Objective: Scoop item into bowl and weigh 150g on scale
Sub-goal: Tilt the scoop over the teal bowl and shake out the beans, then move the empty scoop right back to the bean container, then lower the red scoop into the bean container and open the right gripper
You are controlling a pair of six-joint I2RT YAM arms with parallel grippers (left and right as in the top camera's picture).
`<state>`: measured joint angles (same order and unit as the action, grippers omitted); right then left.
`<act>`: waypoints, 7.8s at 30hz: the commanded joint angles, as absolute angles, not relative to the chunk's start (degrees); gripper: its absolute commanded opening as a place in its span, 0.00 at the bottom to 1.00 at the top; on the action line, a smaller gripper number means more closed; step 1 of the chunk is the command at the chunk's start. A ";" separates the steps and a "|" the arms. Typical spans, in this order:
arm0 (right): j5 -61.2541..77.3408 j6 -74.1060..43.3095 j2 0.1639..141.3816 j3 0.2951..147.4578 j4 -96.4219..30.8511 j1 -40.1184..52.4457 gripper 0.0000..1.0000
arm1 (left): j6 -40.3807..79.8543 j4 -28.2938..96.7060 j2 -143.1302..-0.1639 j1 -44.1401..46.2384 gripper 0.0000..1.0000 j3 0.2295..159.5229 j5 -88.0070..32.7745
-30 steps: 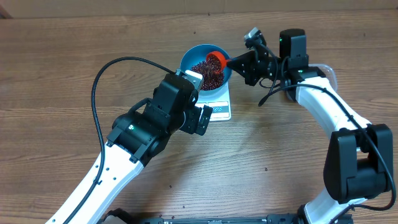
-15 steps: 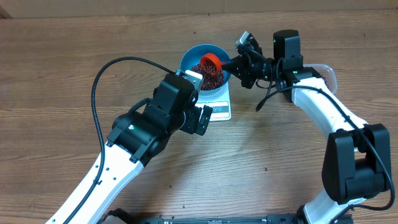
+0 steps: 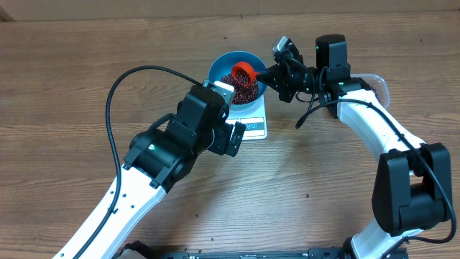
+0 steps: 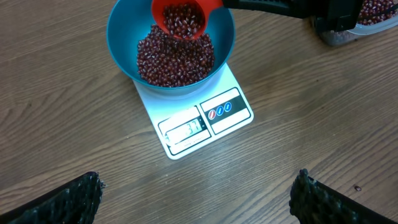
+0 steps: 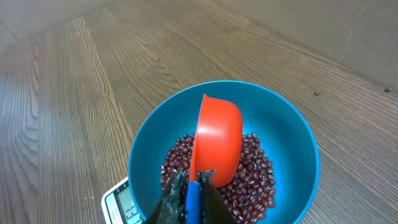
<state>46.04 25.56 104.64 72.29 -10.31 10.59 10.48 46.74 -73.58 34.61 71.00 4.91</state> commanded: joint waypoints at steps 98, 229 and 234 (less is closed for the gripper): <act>46.13 31.46 105.03 72.36 -13.61 10.87 0.04 | 10.28 46.52 -73.89 34.52 1.00 71.09 4.45; -6.33 -34.37 86.85 72.38 -43.27 -6.13 0.04 | 10.28 46.52 -73.89 34.52 0.99 71.09 4.45; -6.35 -52.56 89.76 72.38 -45.50 -6.13 0.04 | 10.28 46.52 -73.89 34.52 0.99 71.09 4.45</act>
